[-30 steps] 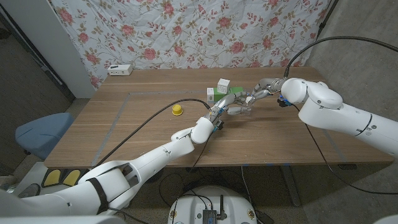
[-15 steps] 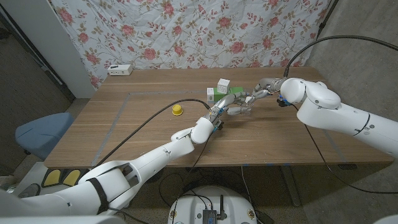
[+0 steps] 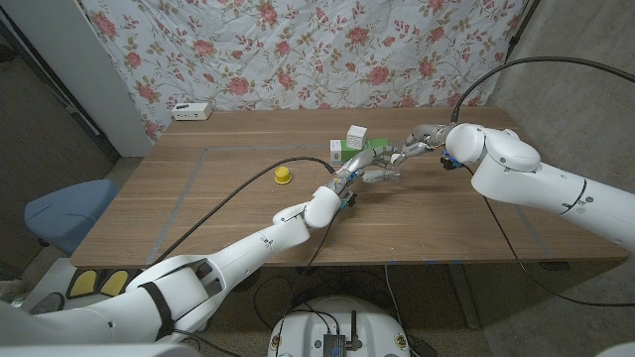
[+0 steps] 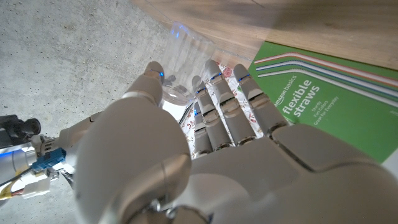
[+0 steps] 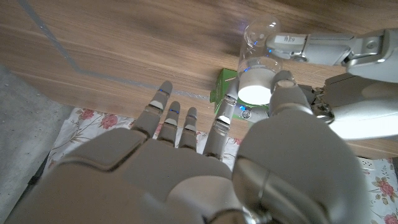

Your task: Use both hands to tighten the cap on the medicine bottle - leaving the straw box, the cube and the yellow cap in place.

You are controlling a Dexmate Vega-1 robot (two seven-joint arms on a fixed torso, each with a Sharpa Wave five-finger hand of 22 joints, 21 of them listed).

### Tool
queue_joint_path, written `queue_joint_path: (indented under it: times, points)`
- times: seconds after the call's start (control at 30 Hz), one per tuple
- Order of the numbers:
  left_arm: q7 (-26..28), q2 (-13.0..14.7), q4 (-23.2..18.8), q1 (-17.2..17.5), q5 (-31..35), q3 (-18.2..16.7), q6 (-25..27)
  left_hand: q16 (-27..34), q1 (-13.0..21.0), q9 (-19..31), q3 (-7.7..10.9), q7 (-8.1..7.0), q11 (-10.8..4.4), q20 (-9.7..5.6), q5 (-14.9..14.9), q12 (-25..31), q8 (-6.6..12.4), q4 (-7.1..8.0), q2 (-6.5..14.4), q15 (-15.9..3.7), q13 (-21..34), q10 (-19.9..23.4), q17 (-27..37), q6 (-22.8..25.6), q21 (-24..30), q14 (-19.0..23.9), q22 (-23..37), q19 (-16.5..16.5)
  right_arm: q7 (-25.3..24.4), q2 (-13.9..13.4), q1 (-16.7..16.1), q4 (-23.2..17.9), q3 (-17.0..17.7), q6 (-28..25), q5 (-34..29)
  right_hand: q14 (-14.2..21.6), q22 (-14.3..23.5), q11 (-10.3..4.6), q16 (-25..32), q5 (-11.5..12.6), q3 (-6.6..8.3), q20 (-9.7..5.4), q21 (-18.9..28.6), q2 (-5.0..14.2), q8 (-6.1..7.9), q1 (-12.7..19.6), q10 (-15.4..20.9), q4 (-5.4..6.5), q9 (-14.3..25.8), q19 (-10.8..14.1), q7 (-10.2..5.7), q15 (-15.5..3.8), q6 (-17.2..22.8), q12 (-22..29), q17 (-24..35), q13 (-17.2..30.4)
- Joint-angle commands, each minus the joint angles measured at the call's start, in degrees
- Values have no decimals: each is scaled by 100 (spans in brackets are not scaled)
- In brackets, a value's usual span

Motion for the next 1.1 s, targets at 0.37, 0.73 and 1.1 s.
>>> queue_joint_path:
  times: [0.37, 0.73, 1.1]
  points:
    - [-12, -33, 52, -29, -31, 15, -15, -1, 7, 13, 51, -26, -157, -5, 37, 19, 24, 10, 41, -418, 24, 192, 26, 36, 34, 37, 17, 5, 90, 152, 316, 27, -528, -400, -511, 192, 20, 16, 90, -40, -130, 83, 49, -30, 156, -300, 276, 97, 3, 124, 118, -35, 332, 78, 20, 20]
    - [-10, -41, 50, -24, -35, 23, -6, 1, -3, 13, 65, -16, -150, 0, 37, 14, 25, 11, 43, -413, 24, 176, 27, 39, 32, 40, 17, -1, 54, 223, 344, 36, -636, -557, -653, 322, 20, -82, 121, -38, -170, 100, 58, 2, 318, -430, 507, 119, -12, 222, 161, -84, 729, 111, 22, 20]
    - [10, -24, -7, 8, -24, 21, 30, -2, -14, 13, 71, -24, -154, -1, 36, 19, 29, 7, 28, -407, 25, 188, 25, 50, 35, 34, 17, 4, -5, 276, 363, 68, -691, -626, -680, 447, 21, -159, 147, -34, -213, 94, 52, 55, 520, -583, 787, 145, -54, 283, 223, -140, 1261, 148, 26, 18]
